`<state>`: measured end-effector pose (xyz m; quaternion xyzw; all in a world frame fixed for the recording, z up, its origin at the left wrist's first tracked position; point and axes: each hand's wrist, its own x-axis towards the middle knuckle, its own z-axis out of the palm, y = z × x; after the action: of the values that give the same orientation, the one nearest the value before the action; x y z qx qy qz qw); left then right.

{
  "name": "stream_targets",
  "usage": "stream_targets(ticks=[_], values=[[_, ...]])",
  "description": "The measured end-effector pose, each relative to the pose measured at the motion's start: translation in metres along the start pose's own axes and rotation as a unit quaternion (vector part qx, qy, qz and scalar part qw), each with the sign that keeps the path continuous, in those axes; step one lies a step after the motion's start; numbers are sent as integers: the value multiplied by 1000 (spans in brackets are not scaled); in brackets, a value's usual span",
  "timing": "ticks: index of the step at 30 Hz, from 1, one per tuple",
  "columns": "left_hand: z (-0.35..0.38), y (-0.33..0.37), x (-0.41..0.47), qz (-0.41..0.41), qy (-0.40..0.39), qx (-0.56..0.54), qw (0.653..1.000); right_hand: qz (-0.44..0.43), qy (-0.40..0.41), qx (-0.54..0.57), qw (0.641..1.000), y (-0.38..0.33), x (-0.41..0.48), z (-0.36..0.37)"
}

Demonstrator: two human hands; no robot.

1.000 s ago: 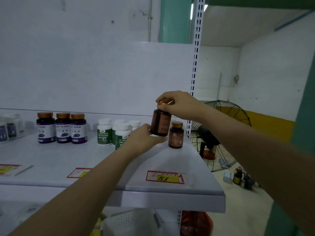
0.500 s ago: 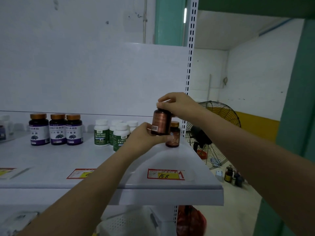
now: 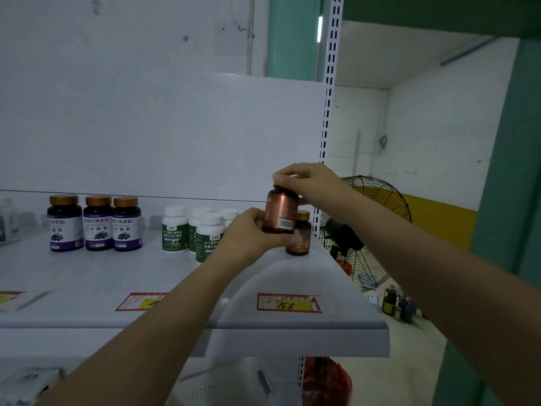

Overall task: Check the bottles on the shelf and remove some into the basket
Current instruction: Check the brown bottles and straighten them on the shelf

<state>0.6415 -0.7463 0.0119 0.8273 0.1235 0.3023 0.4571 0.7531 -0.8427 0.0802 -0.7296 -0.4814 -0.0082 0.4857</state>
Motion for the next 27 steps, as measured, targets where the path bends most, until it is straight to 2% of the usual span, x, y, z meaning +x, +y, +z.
stream_targets(ticks=[4,8,11,17,21,24,27], values=[[-6,-2,-2,-9,-53,-19,998,-2,-27,57,998,-2,-3,3],[-5,-4,-3,-8,-18,-30,999,12,-49,47,998,-4,-2,5],[-3,-4,-2,-2,14,1,1000,15,-24,13,1000,-3,-2,5],[-6,-1,-2,-10,-50,-31,998,-21,-5,30,999,-1,-4,-1],[-3,3,2,-5,-14,-23,1000,-2,-18,52,998,-2,-4,-2],[2,5,3,2,19,-16,1000,10,-5,26,1000,0,-5,-5],[3,8,3,-13,-19,-40,999,-3,9,57,998,0,-7,-9]])
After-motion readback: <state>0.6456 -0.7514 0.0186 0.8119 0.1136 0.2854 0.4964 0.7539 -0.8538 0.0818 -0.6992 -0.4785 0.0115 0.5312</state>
